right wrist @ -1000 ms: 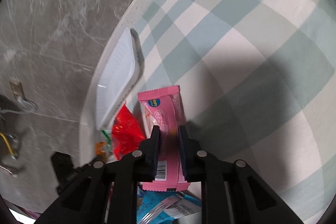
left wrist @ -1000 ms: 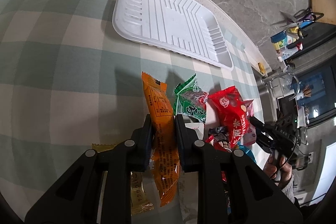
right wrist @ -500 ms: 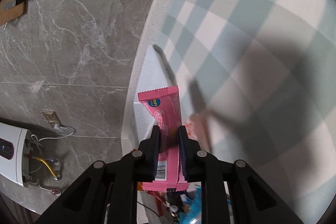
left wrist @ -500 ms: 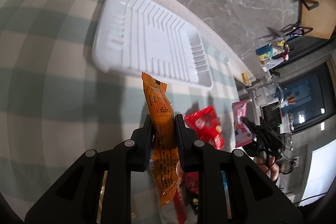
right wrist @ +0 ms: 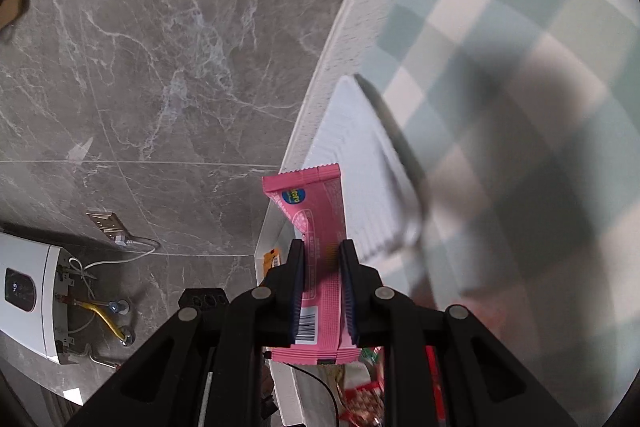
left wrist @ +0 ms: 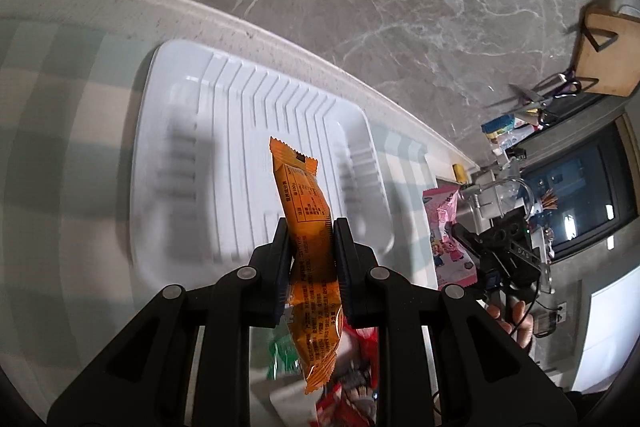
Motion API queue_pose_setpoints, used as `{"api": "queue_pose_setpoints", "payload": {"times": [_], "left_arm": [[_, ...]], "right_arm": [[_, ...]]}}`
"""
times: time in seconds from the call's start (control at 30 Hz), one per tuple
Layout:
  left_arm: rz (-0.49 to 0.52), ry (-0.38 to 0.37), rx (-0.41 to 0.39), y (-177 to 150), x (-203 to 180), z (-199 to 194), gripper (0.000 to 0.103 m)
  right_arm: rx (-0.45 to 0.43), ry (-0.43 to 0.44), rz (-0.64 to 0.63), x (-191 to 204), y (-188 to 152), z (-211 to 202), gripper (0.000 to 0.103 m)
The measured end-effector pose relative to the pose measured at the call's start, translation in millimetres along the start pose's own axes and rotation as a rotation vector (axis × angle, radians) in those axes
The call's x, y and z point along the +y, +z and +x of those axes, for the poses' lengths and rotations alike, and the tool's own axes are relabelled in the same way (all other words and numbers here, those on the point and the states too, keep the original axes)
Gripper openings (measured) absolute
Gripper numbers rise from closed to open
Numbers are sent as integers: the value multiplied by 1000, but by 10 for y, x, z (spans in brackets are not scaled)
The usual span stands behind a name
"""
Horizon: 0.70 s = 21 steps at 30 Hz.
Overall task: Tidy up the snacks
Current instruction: 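Carry the orange bar into the white tray with the left tool while the right tool places the pink bar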
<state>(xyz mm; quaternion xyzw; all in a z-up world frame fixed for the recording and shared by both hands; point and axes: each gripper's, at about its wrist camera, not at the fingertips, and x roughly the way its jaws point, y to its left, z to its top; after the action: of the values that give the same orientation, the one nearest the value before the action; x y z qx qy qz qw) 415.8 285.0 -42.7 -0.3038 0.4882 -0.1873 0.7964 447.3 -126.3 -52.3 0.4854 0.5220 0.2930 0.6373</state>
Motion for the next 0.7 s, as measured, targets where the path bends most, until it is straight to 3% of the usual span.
{"api": "queue_pose_setpoints", "payload": {"times": [0.37,0.7], "left_arm": [[14,71,-3,485,144,409,19],[42,218,-37,648,284,649,20]], "right_arm": [[42,-46,11,9,384,611,20],[44,-167,-78,83,503,829,30]]}}
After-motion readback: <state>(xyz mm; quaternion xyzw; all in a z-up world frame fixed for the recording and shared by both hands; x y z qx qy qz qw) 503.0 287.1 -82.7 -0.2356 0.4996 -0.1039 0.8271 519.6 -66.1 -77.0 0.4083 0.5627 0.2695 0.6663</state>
